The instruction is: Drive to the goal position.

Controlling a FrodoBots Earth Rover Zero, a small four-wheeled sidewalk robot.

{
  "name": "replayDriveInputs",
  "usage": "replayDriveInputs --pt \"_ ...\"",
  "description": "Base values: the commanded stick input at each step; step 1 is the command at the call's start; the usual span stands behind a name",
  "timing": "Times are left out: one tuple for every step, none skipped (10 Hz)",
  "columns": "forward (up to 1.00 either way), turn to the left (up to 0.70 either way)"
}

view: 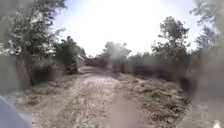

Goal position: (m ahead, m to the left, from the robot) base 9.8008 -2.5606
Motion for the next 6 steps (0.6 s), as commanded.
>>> replayDriveInputs --pt "1.0 0.27" --pt "1.0 0.16" --pt "1.0 0.0" --pt "1.0 0.0" --pt "1.0 0.0" --pt "1.0 0.06"
